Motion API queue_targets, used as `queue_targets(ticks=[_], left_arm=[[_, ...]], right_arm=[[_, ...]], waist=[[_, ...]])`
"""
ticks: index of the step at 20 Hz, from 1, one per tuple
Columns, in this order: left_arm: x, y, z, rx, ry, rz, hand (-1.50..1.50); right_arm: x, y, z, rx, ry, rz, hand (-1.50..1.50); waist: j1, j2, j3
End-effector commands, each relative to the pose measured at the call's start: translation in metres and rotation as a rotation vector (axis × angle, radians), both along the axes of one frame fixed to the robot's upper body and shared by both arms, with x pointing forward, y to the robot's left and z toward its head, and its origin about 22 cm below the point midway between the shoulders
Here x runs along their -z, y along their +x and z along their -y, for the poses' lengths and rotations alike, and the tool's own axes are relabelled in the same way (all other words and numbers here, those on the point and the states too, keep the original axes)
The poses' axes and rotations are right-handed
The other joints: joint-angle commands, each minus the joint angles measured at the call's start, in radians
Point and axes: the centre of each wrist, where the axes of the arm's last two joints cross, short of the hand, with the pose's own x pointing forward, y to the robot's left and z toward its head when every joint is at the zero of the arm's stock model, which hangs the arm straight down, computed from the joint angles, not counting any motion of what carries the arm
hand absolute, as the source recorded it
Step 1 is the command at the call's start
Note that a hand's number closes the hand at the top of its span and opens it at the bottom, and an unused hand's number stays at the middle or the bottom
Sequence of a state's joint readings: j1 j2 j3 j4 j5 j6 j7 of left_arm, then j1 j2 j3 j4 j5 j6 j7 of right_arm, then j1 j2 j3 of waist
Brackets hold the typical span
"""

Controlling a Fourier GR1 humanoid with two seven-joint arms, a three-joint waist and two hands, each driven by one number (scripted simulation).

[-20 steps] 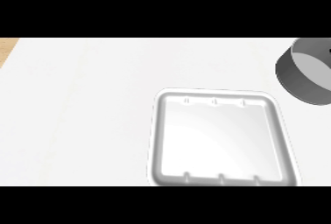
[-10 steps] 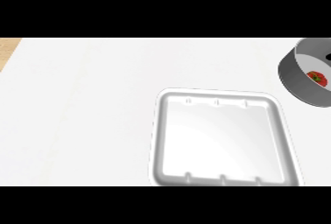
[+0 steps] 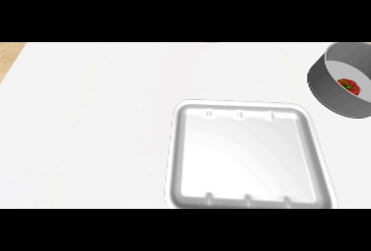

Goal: Pick the bell pepper from the tray and place it in the pot

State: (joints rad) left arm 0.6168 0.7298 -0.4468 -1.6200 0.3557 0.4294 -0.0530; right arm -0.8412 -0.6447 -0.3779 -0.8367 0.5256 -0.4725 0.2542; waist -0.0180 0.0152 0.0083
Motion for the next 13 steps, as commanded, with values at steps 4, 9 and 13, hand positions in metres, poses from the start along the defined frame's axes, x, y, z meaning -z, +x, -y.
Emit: queue_targets(ticks=[4, 9, 13], left_arm=[[-0.047, 0.098, -0.001, 0.014, 0.029, 0.447, 0.00], [-0.045, 0.095, -0.006, -0.011, 0.042, 0.438, 0.00], [-0.048, 0.090, -0.007, -0.024, 0.033, 0.423, 0.00]], right_arm=[[0.004, -0.006, 0.014, -0.055, 0.135, 0.108, -1.50], [0.015, -0.013, 0.023, -0.116, 0.196, 0.141, -1.50], [0.033, -0.025, 0.034, -0.138, 0.211, 0.147, -1.50]], waist=[[-0.047, -0.012, -0.002], [-0.062, -0.017, -0.004], [-0.089, -0.024, -0.004]])
